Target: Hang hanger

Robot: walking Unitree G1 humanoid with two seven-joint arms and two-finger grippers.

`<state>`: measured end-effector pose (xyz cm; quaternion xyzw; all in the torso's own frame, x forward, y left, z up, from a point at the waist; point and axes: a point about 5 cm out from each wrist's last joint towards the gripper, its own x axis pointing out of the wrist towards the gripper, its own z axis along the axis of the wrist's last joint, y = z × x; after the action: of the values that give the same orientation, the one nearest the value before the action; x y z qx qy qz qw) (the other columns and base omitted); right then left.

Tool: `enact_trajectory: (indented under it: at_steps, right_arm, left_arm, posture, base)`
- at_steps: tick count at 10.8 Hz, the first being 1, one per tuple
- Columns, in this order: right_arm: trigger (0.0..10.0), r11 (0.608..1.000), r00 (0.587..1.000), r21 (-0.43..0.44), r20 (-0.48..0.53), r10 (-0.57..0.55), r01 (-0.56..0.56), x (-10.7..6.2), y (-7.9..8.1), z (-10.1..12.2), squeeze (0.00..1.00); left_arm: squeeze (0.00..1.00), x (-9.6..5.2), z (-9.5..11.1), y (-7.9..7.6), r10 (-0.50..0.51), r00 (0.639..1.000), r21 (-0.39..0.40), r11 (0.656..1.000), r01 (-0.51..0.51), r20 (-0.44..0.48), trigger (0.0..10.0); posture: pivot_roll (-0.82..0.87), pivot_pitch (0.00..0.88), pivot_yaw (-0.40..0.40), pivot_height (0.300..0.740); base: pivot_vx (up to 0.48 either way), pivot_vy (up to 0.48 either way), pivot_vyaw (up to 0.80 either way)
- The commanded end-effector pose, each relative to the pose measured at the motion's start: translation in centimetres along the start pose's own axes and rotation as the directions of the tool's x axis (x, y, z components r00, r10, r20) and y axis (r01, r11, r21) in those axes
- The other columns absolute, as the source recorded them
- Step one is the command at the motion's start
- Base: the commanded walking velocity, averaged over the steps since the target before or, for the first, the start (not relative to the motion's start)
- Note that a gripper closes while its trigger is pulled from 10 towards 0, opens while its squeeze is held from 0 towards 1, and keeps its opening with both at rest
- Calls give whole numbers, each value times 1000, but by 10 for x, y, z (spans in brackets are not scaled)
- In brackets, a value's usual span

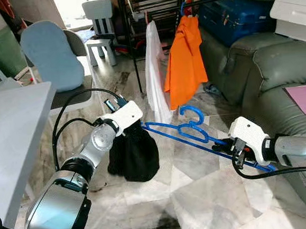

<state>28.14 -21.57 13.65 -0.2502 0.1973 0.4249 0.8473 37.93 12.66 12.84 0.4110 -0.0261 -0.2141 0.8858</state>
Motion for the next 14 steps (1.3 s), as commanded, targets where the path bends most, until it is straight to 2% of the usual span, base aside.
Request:
enact_trajectory:
  at_steps: [1,2,3,4,6,7,8,9,11,13,14]
  right_arm:
    - [10000,1000,1000,-28,14,14,-14,5,2,4,0]
    - [10000,999,1000,-37,18,-9,10,7,1,5,0]
    - [10000,998,998,-30,24,-53,54,13,-3,5,0]
    - [10000,997,997,-14,32,-71,72,17,-3,5,0]
    - [10000,998,997,-1,43,-69,69,27,1,4,0]
    - [10000,997,996,-12,49,-69,70,27,0,5,0]
    - [10000,989,991,-57,32,-133,135,22,-10,5,0]
    - [10000,980,981,-51,43,-190,192,16,-20,7,0]
    - [10000,986,982,-18,97,-163,165,6,-23,16,0]
    - [10000,996,990,-10,114,-85,87,3,-18,19,0]
    - [10000,1000,991,-3,133,-11,12,2,-10,23,0]
  left_arm:
    - [0,3,15,15,40,996,-16,999,-39,84,10000]
    - [0,3,20,19,30,991,-52,998,-24,127,10000]
    - [0,1,29,17,-26,976,-88,995,46,217,10000]
    - [0,0,34,17,-45,965,-75,995,66,258,10000]
    - [0,-2,38,21,-35,957,-103,992,68,288,10000]
    - [0,-3,25,22,-36,978,-61,997,50,205,10000]
    - [0,-5,2,24,-32,998,32,999,31,49,10000]
    - [0,-9,-11,25,-18,999,9,1000,19,-30,10000]
    - [0,-11,-20,25,-12,996,46,999,16,-92,10000]
    - [0,-10,-21,23,-11,994,65,998,18,-106,10000]
    - [0,-10,-23,21,-1,993,67,998,9,-118,10000]
  posture:
    - [-220,0,113,740]
    - [-220,0,116,740]
    - [-218,0,115,740]
    - [-218,0,115,740]
    - [-201,0,112,740]
    - [-201,0,112,740]
    - [-207,0,115,740]
    - [-209,0,116,740]
    - [-211,0,120,740]
    - [-211,0,121,740]
    - [-209,0,122,740]
  base:
    - [0,0,0]
    - [0,0,0]
    - [0,0,0]
    - [0,0,0]
    - [0,0,0]
    - [0,0,0]
    - [0,0,0]
    - [0,0,0]
    - [0,0,0]
    - [0,0,0]
    - [0,0,0]
